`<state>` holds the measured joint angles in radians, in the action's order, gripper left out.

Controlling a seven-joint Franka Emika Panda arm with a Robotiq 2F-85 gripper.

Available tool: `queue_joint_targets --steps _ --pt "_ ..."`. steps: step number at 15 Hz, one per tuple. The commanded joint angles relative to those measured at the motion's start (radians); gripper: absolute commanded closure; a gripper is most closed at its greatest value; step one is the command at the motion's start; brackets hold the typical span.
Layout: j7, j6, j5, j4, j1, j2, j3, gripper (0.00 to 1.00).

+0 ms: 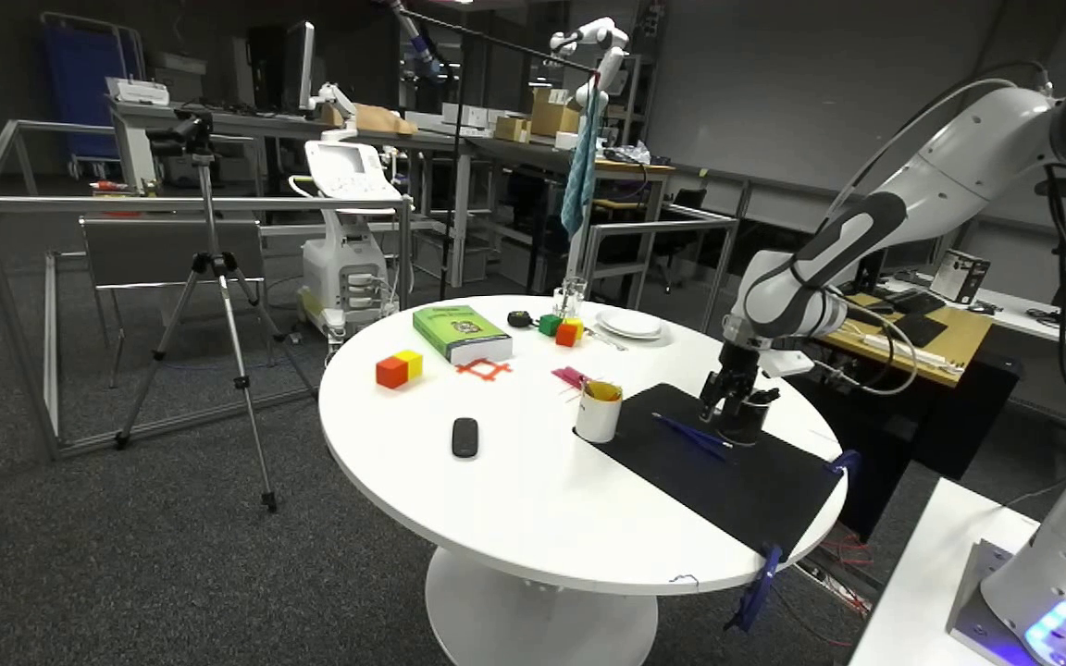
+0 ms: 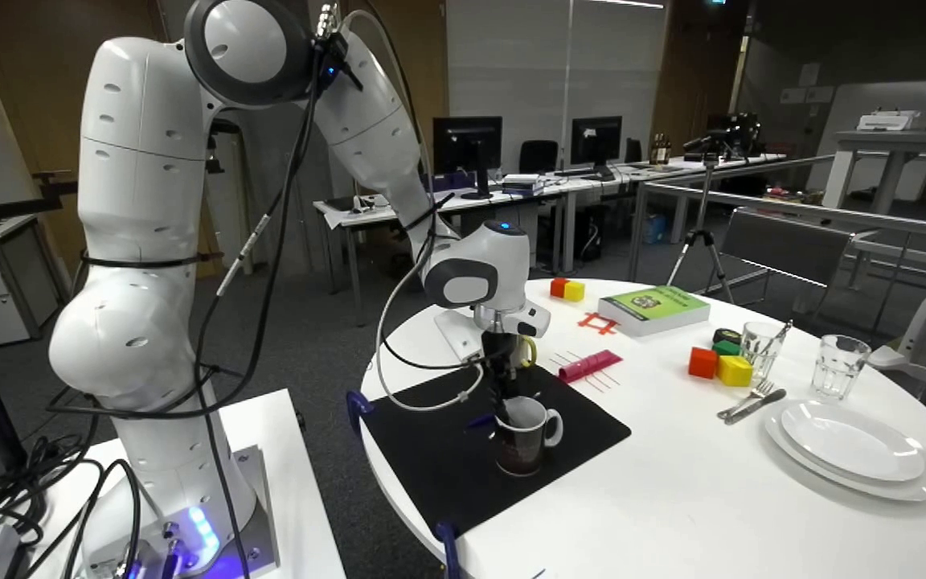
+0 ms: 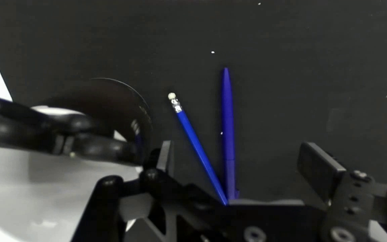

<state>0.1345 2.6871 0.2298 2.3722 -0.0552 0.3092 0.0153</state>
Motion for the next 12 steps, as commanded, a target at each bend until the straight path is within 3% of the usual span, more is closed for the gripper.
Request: queue_joint_targets --steps 1,12 --pt "0.017 0.063 0.016 0.017 -0.026 0.022 0.024 0.0" --pt "-0.003 0.172 0.004 0.041 -0.014 0.052 0.051 0.0"
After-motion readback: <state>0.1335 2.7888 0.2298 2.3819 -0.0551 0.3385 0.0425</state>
